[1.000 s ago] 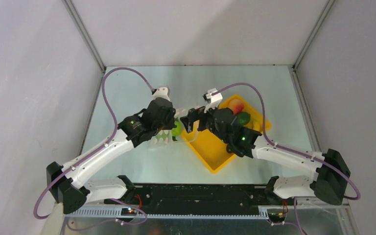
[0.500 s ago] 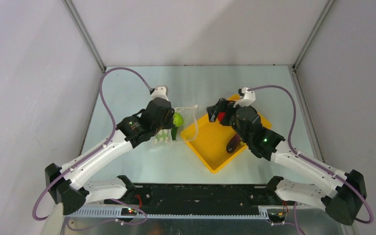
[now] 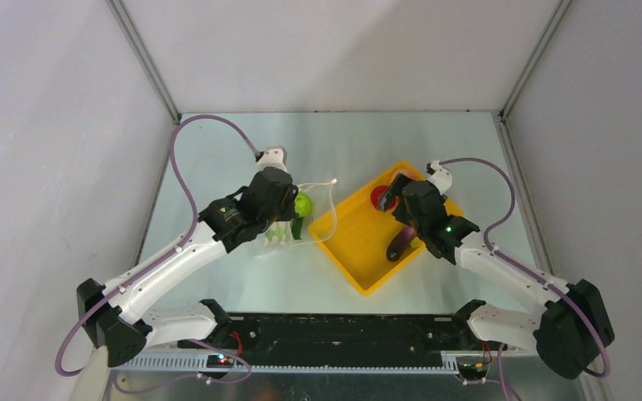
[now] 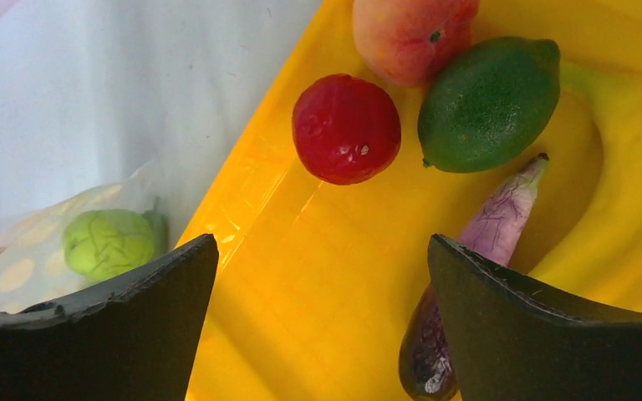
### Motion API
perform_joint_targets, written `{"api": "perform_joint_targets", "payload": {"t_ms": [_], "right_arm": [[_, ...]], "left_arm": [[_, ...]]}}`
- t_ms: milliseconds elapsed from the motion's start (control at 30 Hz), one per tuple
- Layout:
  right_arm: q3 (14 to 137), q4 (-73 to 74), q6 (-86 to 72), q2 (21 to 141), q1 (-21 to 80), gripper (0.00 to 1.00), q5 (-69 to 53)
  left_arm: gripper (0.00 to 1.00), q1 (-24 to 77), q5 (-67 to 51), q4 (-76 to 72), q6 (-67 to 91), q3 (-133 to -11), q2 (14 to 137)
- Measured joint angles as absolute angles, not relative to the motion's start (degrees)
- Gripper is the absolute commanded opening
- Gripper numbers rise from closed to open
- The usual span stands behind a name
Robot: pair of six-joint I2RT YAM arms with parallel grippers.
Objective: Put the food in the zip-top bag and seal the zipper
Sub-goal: Pick up the fake vegetable from the bin.
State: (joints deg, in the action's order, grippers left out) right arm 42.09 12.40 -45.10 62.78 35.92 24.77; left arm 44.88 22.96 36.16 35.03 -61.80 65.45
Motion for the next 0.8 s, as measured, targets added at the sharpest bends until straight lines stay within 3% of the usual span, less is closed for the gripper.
{"api": "perform_joint_targets", "payload": {"t_ms": [367,800], "right_arm": [[42.0,3.7,-49.6,76.8,31.2,0.95,19.1],[42.0,-4.8,-58.2,85.8,30.8,0.93,20.9]], "left_arm": [[0.0,44.9,22.9,36.2,35.0,-61.8,65.5],[0.0,44.9,22.2,36.1,35.0,-61.8,65.5]]}}
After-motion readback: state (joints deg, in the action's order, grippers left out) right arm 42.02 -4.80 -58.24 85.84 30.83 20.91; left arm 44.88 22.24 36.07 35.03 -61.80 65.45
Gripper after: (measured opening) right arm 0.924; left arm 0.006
